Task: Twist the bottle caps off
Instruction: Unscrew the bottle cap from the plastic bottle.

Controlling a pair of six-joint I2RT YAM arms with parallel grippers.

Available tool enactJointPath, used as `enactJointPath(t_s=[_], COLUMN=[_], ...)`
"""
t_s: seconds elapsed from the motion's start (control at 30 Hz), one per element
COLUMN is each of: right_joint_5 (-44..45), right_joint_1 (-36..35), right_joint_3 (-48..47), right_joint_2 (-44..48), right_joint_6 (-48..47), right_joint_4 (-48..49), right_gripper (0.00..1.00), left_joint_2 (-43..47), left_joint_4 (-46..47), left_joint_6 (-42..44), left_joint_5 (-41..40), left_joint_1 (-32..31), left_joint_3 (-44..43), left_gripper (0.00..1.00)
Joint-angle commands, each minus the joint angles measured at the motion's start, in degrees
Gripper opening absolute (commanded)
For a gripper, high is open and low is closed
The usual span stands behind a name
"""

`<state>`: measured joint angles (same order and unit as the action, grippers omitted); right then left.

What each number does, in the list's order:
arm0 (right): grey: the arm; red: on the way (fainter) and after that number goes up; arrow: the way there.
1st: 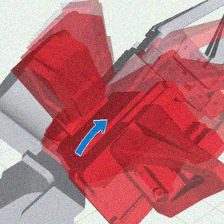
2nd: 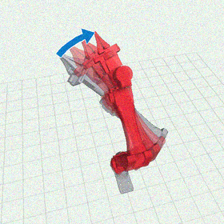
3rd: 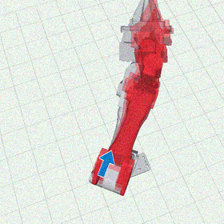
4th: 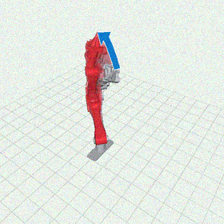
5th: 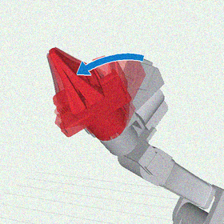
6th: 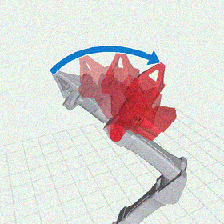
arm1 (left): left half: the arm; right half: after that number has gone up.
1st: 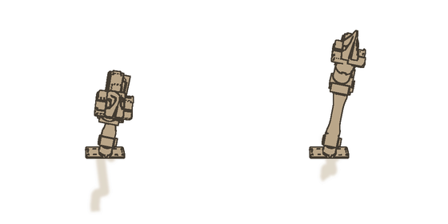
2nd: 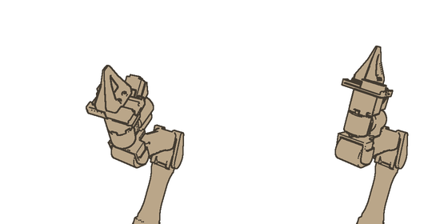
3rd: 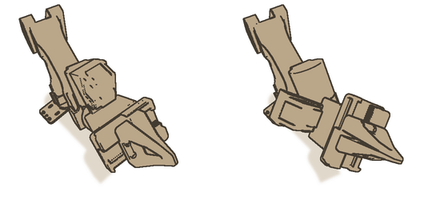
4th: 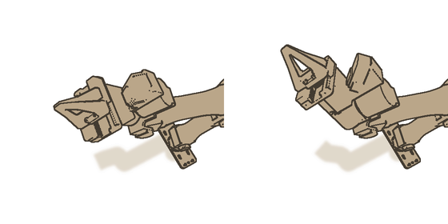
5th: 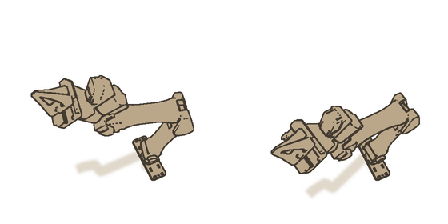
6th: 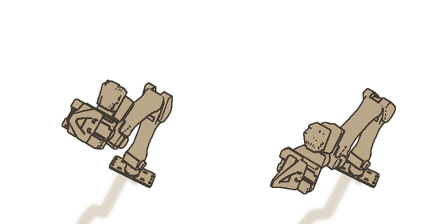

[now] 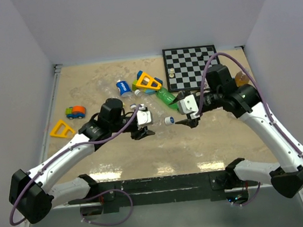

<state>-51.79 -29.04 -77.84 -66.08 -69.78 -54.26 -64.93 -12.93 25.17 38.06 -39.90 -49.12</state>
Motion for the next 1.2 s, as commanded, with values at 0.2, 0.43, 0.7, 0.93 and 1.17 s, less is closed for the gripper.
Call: enactJointPath(t_s=[0.2,0.43,0.7,0.93,1.17], right_joint_5=[2.40,0.90,2.30,3.19,2.22], right_joint_1=[3.98,4.08,2.06,1.00,0.65], right_joint_3=[2.86,7.44,6.04,5.95,5.51], right_joint_2=[5.43,1.23,-3.70,-5.11,-5.72], right_joint_6=[40.29,55.71,56.68,57.65,56.86], right_joint_4=[10.64,17.52,17.61,17.79,17.44], right_gripper=[0.72,0.72,0.72,0.68,0.40], left_joint_2=[3.14,3.49,3.14,2.70,2.79], left_joint_4=[4.49,5.81,6.33,6.25,6.34], left_joint_6=[-0.64,-2.49,-3.81,-4.08,-4.34], left_joint_5=[-7.56,-9.06,-9.50,-9.59,-9.67], left_joint_1=[-0.53,-0.71,-0.71,-0.71,-0.71], left_joint_3=[3.68,3.86,3.77,3.60,3.60], left_gripper=[0.00,0.00,0.00,0.00,0.00])
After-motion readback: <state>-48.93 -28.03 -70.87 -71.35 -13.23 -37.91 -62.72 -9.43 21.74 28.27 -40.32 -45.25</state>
